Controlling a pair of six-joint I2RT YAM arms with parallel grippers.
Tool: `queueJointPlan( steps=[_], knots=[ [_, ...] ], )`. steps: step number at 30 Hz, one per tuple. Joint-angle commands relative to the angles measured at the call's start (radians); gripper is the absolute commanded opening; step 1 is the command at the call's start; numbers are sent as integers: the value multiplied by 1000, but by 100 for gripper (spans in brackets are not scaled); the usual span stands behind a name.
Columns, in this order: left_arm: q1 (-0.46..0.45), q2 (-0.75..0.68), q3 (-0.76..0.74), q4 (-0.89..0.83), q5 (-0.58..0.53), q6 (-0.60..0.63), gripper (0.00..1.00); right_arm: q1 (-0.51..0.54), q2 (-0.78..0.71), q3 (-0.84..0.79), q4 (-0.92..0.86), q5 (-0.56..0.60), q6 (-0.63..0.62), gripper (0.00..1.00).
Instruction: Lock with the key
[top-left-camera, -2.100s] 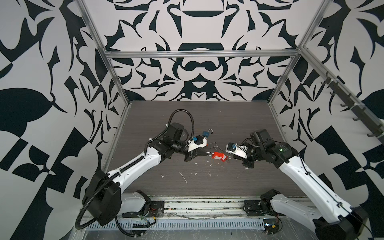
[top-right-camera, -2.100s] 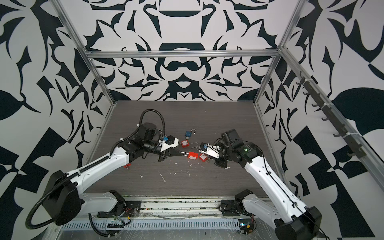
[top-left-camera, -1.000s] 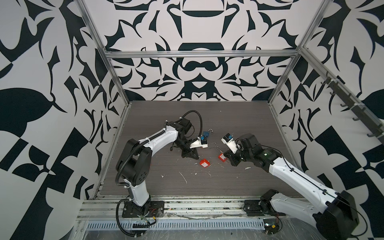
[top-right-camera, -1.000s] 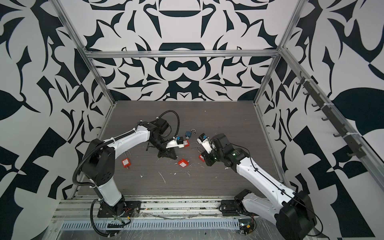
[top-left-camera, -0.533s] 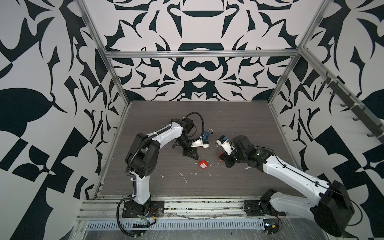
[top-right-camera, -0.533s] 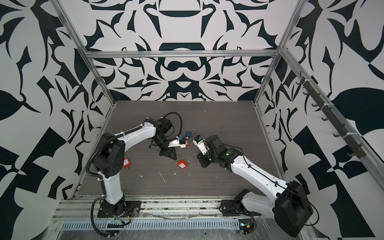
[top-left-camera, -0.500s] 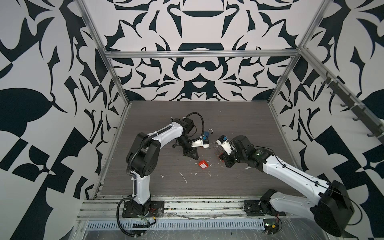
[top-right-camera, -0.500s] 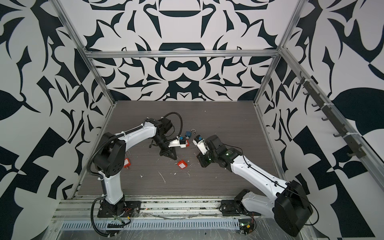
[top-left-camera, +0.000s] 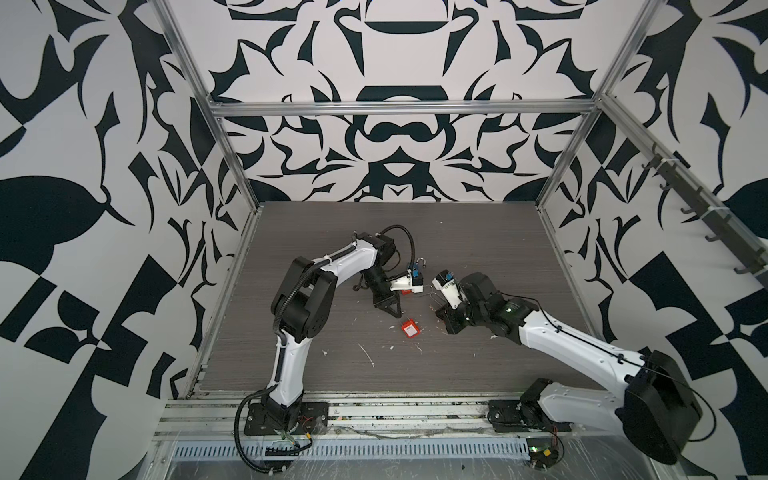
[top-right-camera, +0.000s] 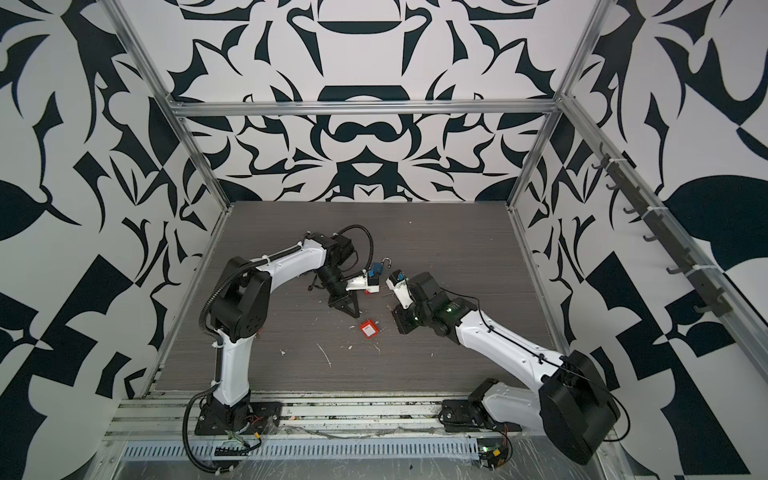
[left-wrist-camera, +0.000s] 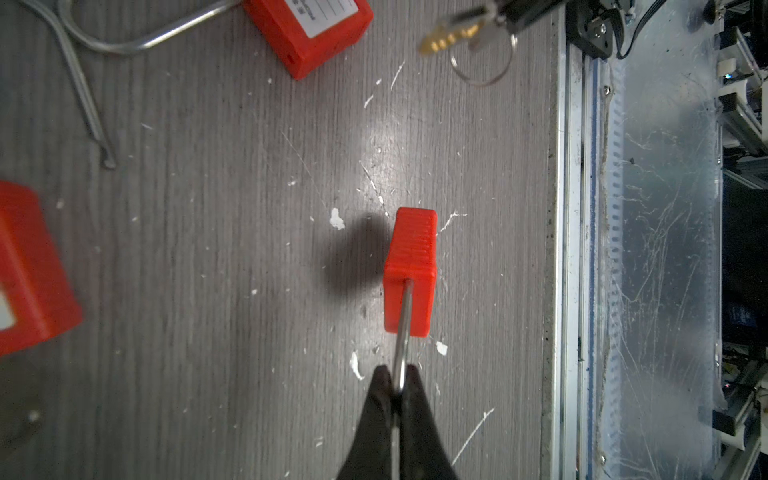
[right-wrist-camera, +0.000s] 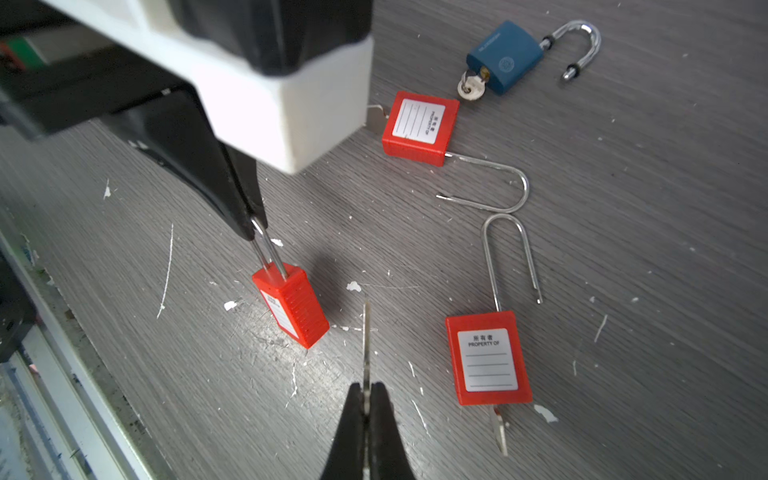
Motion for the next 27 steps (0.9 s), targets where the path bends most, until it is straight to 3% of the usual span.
queueJointPlan(
  steps=[1, 19, 27],
  knots=[
    [-5, 39, 17, 3, -32, -18, 6, 14, 4, -3, 45, 8, 31, 0],
    [-14, 69, 29, 175, -64, -85, 23, 48, 83, -1, 56, 84, 100, 0],
    [42, -125, -120, 491, 8, -276, 33, 62, 157, 44, 22, 102, 148, 0]
  ],
)
